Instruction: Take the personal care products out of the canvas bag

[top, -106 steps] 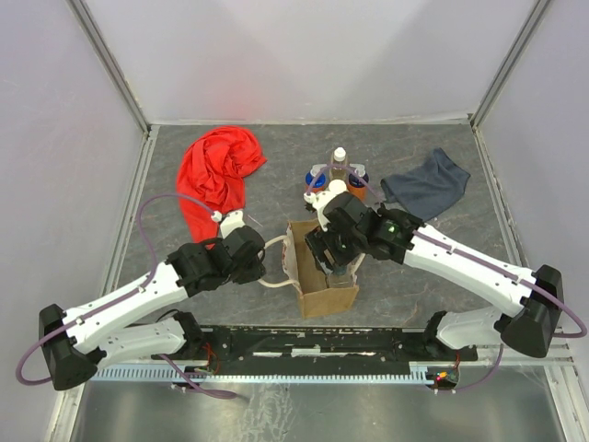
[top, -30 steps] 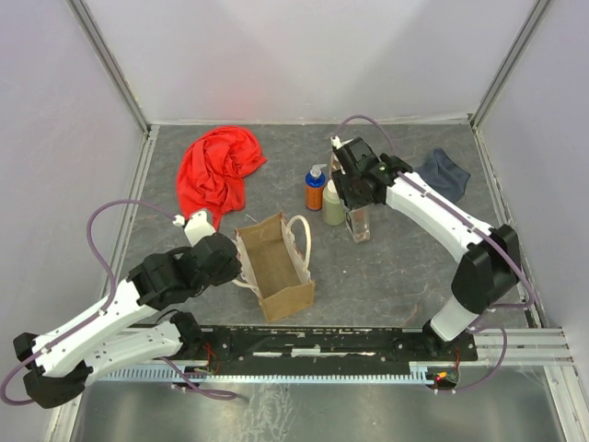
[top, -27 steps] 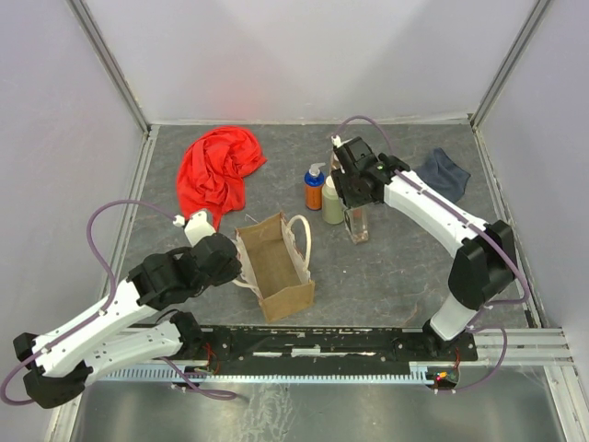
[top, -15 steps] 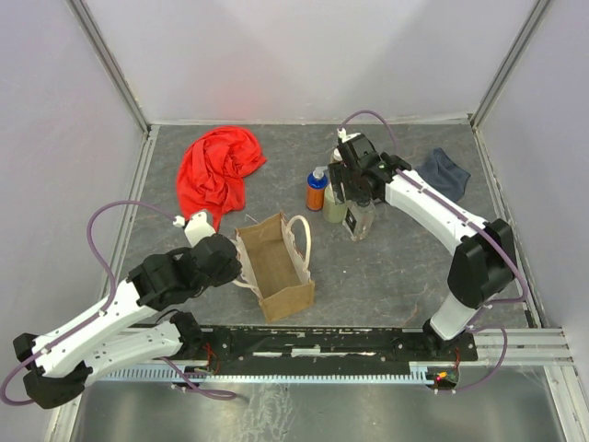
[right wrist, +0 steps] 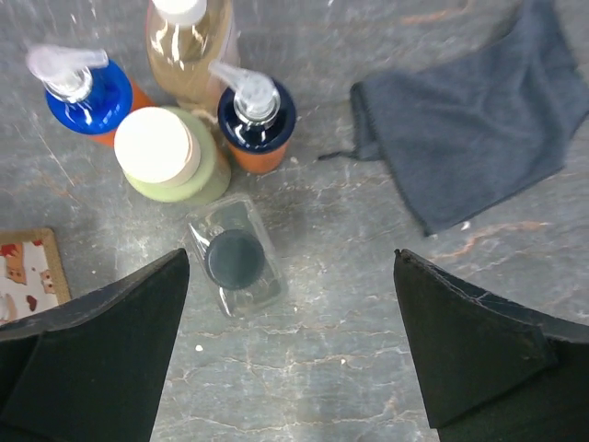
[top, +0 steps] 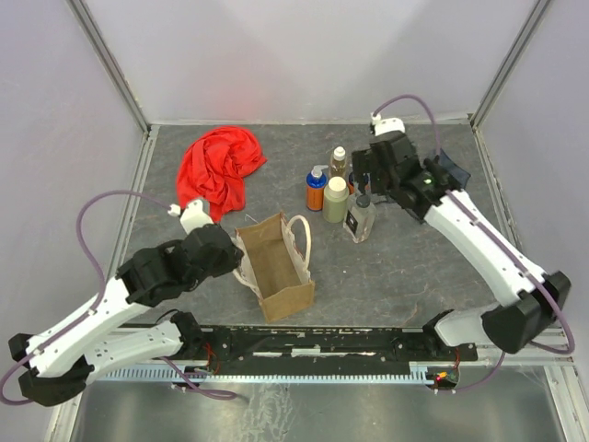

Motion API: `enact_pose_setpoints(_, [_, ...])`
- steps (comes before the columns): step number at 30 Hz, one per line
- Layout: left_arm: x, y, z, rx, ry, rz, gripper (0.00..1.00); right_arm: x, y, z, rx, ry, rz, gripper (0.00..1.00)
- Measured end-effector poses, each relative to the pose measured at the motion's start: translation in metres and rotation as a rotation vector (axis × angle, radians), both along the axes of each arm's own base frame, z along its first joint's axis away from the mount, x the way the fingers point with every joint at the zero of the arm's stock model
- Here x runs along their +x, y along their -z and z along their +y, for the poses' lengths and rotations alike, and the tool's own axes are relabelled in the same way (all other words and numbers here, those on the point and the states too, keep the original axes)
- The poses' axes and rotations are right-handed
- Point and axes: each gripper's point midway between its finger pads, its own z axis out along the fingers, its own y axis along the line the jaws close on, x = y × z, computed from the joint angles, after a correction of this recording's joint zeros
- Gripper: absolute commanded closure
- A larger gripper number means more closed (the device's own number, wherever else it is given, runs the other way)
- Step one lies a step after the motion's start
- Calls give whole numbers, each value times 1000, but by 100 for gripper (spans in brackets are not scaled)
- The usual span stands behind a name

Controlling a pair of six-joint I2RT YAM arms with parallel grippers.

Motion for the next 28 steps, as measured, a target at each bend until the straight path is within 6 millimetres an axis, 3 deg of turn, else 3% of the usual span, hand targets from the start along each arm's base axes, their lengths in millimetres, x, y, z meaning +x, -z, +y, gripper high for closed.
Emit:
enact_pose_setpoints(4, [14,-63,-8,-53,32,-128,59,-2,-57,-16,33,27,-114,0])
enact_pose_setpoints(5, [19,-80,-9,-58,34,-165,57,-1,-67,-18,39,32,-131,0])
enact_pose_setpoints(6, [28,-113,-11,-66,28,-238,53,1,-77,-22,46,41,-150,0])
enact_pose_setpoints(7, [32,-124,-11,-71,24,-264,47,3,-83,-26,52,50,-161,0])
enact_pose_setpoints(11, [59,-181,-7,0,-17,-426,22,9,-82,-46,90,85,-133,0])
enact_pose_setpoints(13, [72,-190,-2,73,-39,-475,14,13,-75,-57,125,109,-106,0])
enact_pose_setpoints(15, [95,-191,13,156,-85,-481,10,16,-71,-67,157,128,-87,0])
enact_pose_setpoints(18, [149,-181,72,232,-245,-415,5,19,-65,-76,199,144,-62,0])
enact_pose_setpoints(19, [169,-170,94,250,-291,-369,4,19,-64,-77,207,142,-55,0])
enact_pose_setpoints(22, [206,-128,127,271,-322,-225,4,17,-61,-73,230,120,-39,0])
enact_pose_setpoints(25, [225,-89,125,256,-265,-118,4,16,-58,-70,243,106,-27,0])
enact_pose_setpoints(28, [219,-70,112,226,-197,-79,4,15,-49,-71,250,105,-1,0])
